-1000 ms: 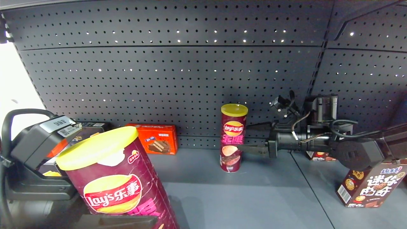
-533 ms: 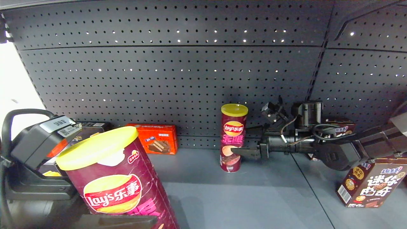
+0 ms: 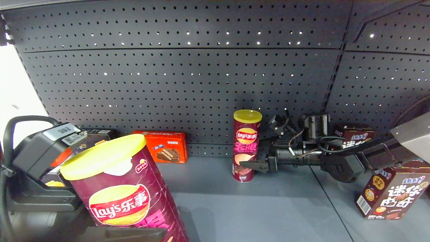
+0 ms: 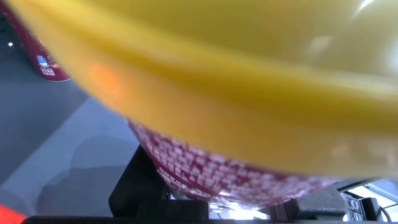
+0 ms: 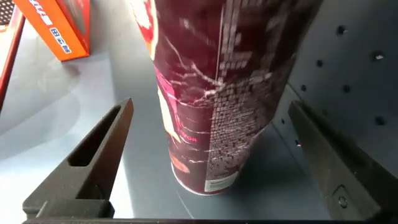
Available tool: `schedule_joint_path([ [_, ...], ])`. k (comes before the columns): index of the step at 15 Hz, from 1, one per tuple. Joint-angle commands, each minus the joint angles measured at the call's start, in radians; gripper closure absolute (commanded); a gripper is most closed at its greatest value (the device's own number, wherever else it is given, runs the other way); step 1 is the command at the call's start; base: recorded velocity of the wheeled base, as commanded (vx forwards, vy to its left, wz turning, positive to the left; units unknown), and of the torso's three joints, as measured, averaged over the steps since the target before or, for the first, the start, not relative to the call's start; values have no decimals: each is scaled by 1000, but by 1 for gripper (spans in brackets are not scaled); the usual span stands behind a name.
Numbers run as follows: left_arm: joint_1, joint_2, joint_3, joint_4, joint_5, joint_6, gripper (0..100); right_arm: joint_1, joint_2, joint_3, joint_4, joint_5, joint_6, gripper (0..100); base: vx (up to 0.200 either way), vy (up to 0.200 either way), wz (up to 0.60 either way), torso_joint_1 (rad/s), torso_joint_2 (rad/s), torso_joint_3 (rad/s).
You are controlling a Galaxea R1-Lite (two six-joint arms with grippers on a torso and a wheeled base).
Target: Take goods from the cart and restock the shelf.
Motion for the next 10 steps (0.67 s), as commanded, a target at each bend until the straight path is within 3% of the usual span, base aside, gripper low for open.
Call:
schedule_joint_path([
  [1,2,3,0,0,0,0,100,8,22,-12,1,0,0,0,0,0,0,0,0,0],
  [10,8,-1,5,0,0,0,100,13,85,-56,-18,14,6,0,0,0,0,0,0,0],
])
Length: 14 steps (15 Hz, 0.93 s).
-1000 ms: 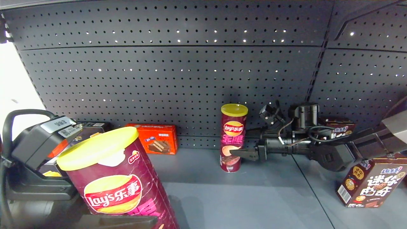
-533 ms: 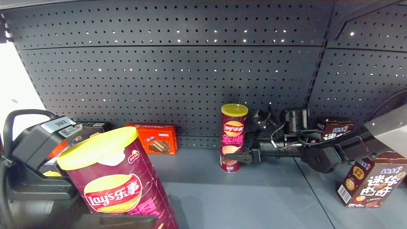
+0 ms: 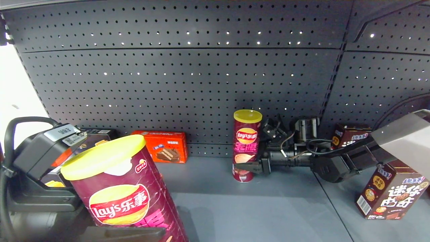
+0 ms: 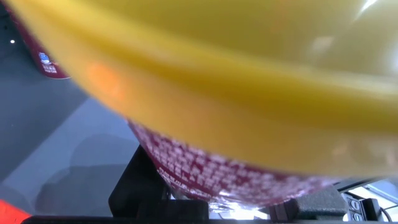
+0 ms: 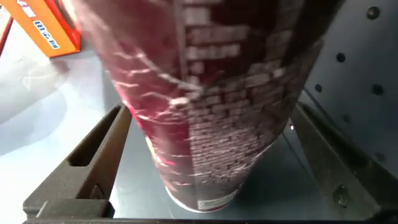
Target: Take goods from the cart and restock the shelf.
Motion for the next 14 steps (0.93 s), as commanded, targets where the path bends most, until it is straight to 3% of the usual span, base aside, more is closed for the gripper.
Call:
schedule_joint_path([
  [1,0,1,0,-1,0,0,100,0,11,0,-8,15,0,0,0,0,0,0,0,0],
  [3,0,0,0,-1,0,-2,100,-6,14,1,-21,37,0,0,0,0,0,0,0,0],
  [4,0,0,0,-1,0,0,100,-5,21,1,-22,34,0,100,0,0,0,0,0,0],
  [14,0,-5,18,-1,0,0,100,4,-52,67,-21,23,3,100,0,0,0,0,0,0],
])
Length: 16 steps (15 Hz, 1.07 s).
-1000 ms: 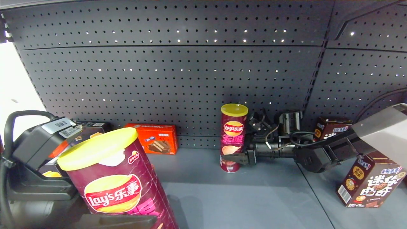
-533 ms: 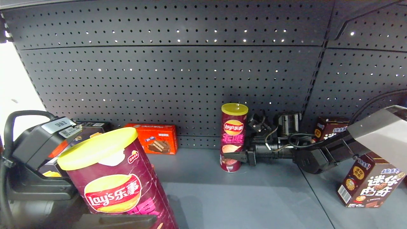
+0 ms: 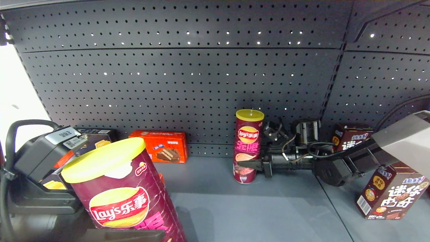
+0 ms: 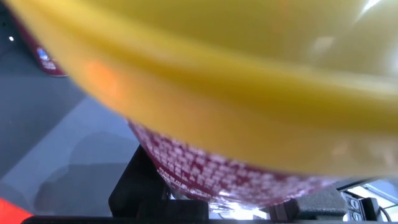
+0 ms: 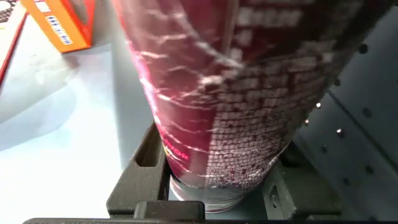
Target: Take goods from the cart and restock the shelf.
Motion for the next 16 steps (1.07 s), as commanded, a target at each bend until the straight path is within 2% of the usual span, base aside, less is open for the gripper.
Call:
schedule_joint_path([
  [1,-1,-2,6,0,0,0,100,2,-50,39,-2,1,-1,100,0,0,0,0,0,0],
  [10,1,-5,7,0,1,0,100,61,-270,308,-19,-36,0,100,0,0,0,0,0,0],
  [16,1,-9,15,0,3,-2,100,84,-306,490,-175,-39,0,100,0,0,0,0,0,0],
])
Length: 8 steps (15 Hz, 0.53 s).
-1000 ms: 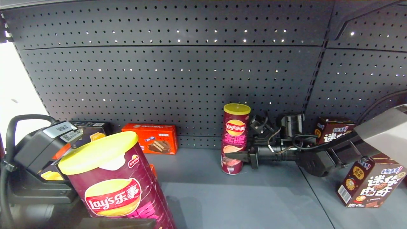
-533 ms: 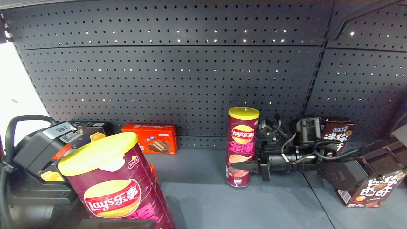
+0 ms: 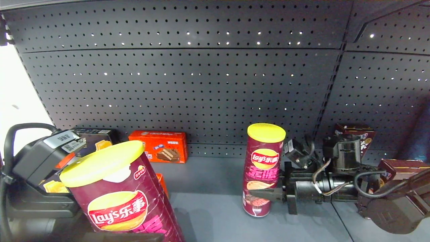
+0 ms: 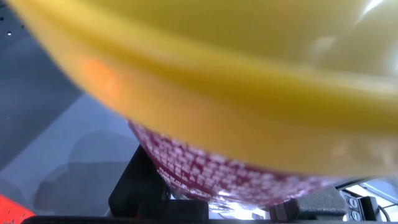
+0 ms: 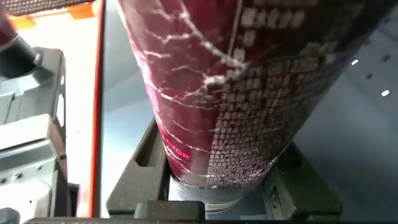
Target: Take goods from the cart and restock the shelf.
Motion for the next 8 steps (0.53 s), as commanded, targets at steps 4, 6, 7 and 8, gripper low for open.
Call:
schedule_joint_path([
  [4,1,-3,10,-1,1,-1,100,32,-19,93,-75,1,0,100,0,0,0,0,0,0],
  [6,2,-3,8,-1,1,-2,100,45,-33,108,-79,1,1,100,0,0,0,0,0,0],
  [7,8,-3,8,-1,1,-2,100,45,-41,117,-79,1,1,100,0,0,0,0,0,0],
  [8,13,-3,8,-1,1,-2,100,45,-46,134,-81,1,0,100,0,0,0,0,0,0],
])
